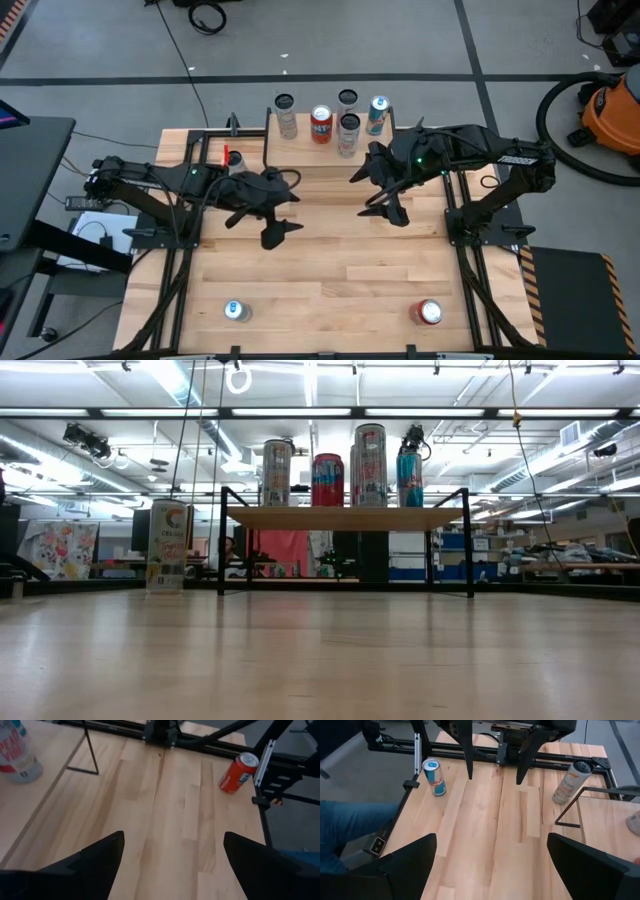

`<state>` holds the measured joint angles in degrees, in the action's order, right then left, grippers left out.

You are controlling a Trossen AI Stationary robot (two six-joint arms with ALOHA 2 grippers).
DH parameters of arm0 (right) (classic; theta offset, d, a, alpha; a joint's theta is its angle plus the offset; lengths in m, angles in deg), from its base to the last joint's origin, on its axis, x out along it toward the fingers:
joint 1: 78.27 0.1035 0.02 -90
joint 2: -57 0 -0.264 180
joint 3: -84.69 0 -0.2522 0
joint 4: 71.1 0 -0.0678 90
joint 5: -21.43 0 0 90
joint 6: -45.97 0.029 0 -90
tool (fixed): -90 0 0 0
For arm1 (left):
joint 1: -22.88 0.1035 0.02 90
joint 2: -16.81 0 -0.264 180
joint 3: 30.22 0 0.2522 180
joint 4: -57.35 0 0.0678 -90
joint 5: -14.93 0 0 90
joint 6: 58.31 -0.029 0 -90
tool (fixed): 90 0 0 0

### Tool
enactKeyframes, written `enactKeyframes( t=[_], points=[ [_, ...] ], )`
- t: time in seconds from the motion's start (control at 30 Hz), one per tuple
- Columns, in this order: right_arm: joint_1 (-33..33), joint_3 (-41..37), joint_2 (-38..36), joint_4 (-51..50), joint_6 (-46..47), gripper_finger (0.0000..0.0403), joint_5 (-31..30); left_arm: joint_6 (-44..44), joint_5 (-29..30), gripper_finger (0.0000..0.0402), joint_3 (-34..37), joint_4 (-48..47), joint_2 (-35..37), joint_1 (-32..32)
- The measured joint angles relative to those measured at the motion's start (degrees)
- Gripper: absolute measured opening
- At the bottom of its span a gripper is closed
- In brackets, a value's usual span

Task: Place canned beverage on shelf
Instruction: Put the blue soda can on the shelf aligned with the other blue soda can

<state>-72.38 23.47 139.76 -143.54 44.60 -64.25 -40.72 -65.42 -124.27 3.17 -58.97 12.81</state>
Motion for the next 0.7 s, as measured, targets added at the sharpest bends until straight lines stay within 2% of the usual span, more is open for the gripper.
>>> enactKeyframes(
  t=[0.37, 0.47, 0.7],
  points=[
    [0.0, 0.04, 0.25, 0.37, 3.2, 0.039, 0.0, 0.82, -1.34, 0.0353, 0.0, -2.9, -0.55, 0.36],
    [0.0, 0.04, 0.83, 0.18, 4.04, 0.039, 0.18, 1.05, -3.66, 0.0353, 0.0, -6.81, -1.18, 0.64],
    [0.48, 0.04, 2.54, 0.69, 4.41, 0.039, 1.05, 5.59, -3.96, 0.0353, 0.0, -15.06, -3.56, -0.33]
  ],
)
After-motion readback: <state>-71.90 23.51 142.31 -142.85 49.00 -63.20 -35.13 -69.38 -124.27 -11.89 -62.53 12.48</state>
